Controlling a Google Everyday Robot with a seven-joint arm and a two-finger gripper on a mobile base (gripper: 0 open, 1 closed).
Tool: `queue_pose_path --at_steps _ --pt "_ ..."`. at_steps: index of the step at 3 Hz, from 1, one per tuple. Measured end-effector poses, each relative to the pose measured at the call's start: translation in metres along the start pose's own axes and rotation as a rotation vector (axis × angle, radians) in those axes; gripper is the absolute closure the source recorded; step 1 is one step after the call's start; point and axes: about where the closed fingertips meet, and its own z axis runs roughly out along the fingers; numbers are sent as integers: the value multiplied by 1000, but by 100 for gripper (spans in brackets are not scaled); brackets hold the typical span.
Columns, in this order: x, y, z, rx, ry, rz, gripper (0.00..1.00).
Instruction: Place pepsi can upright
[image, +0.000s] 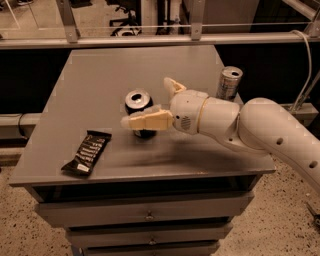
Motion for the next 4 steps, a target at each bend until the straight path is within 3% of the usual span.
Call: queue_pose_path --at_steps 1,3,4 --pt "-6 3 -11 10 17 -6 0" --pt "-71 -9 -69 4 186 -28 0" --pt "-97 -10 -114 -34 220 -18 0"
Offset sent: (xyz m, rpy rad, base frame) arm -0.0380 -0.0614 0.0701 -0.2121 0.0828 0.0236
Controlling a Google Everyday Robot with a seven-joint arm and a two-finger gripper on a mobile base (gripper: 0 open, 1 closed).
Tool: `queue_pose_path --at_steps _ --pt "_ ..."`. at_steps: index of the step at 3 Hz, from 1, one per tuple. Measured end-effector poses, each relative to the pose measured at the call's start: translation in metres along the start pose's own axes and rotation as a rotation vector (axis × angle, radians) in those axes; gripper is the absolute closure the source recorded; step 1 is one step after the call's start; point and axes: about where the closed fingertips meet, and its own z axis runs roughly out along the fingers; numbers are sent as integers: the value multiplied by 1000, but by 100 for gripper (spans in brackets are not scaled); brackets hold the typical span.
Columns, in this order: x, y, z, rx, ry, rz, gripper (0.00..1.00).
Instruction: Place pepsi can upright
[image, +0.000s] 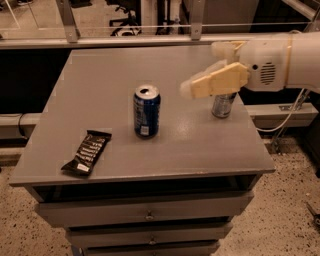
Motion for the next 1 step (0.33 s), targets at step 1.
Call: queue_pose_path --at_steps 1 --pt "3 16 -12 -69 41 -8 0"
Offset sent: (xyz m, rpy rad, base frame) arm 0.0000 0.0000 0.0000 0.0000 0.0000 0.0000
